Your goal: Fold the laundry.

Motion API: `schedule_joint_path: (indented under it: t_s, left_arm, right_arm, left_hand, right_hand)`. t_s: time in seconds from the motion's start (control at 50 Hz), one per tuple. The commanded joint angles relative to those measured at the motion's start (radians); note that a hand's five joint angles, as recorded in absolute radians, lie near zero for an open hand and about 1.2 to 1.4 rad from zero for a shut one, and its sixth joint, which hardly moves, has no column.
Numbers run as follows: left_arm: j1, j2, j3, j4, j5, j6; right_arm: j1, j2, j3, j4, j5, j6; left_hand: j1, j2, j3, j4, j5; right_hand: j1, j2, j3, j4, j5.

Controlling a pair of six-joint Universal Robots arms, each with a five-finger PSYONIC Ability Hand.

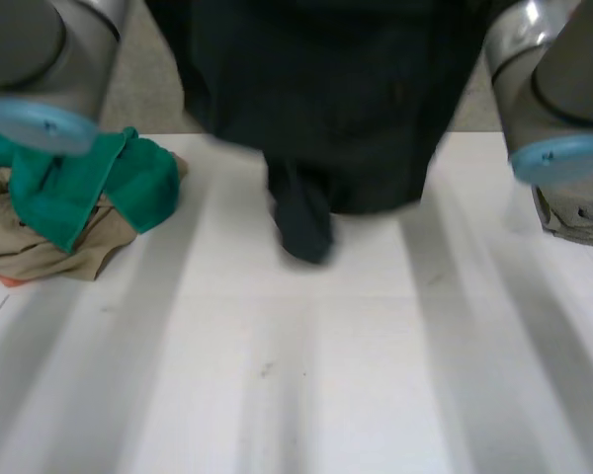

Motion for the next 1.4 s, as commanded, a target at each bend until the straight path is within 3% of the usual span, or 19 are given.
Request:
schedule_joint_path:
  t_s: [0.02,0.16,0.34,0.52,0.68,0.86,0.96,1.14,1.24,1.4]
  left_arm:
    - [0.036,0.061,-0.040,0.072,0.005,-0.085]
    - [0.046,0.127,-0.286,0.018,-0.012,-0.124]
    - [0.023,0.146,-0.782,0.096,0.006,-0.113]
    - [-0.004,0.123,-1.030,0.059,0.011,-0.095]
    - [-0.030,0.319,-1.157,-0.197,0.035,-0.102]
    - [-0.099,0.480,-1.263,-0.638,0.074,-0.014]
    - [-0.109,0.516,-1.263,-0.769,0.078,0.017]
    - [-0.099,0.448,-1.101,-0.615,0.031,0.040]
    - [-0.077,0.266,-0.883,-0.429,0.000,0.040]
    - [-0.034,-0.080,-0.453,-0.272,-0.038,0.074]
  right_arm:
    - [-0.009,-0.098,0.140,-0.235,-0.041,0.005]
    - [-0.011,-0.098,0.263,-0.197,-0.062,0.006]
    - [-0.009,-0.001,0.523,-0.122,-0.096,-0.018]
    - [0.000,0.033,0.725,0.029,-0.066,-0.103]
    - [-0.024,-0.141,0.847,0.256,-0.015,-0.149]
    - [-0.075,-0.398,1.024,0.665,-0.024,-0.257]
    - [-0.093,-0.470,1.068,0.676,-0.094,-0.348]
    - [-0.103,-0.379,0.969,0.590,-0.128,-0.244]
    - [-0.072,-0.268,0.793,0.473,-0.104,-0.098]
    - [-0.058,-0.026,0.552,0.164,-0.033,-0.017]
  left_hand:
    - [0.260,0.201,0.210,0.197,0.217]
    - [0.260,0.201,0.210,0.197,0.217]
    - [0.260,0.201,0.210,0.197,0.217]
    - [0.260,0.201,0.210,0.197,0.217]
    - [0.260,0.201,0.210,0.197,0.217]
    - [0.260,0.201,0.210,0.197,0.217]
    - [0.260,0.201,0.210,0.197,0.217]
    - [0.260,0.201,0.210,0.197,0.217]
    - [0.260,0.201,0.210,0.197,0.217]
    - [0.260,0.201,0.210,0.197,0.217]
  right_hand:
    - [0.323,0.225,0.208,0.199,0.202]
    - [0.323,0.225,0.208,0.199,0.202]
    - [0.323,0.225,0.208,0.199,0.202]
    - [0.323,0.225,0.208,0.199,0.202]
    - [0.323,0.225,0.208,0.199,0.202]
    - [0.323,0.225,0.208,0.199,0.202]
    - [0.323,0.225,0.208,0.199,0.202]
    - [0.323,0.225,0.208,0.199,0.202]
    - [0.323,0.225,0.208,0.199,0.202]
    - [0.323,0.225,0.208,0.199,0.202]
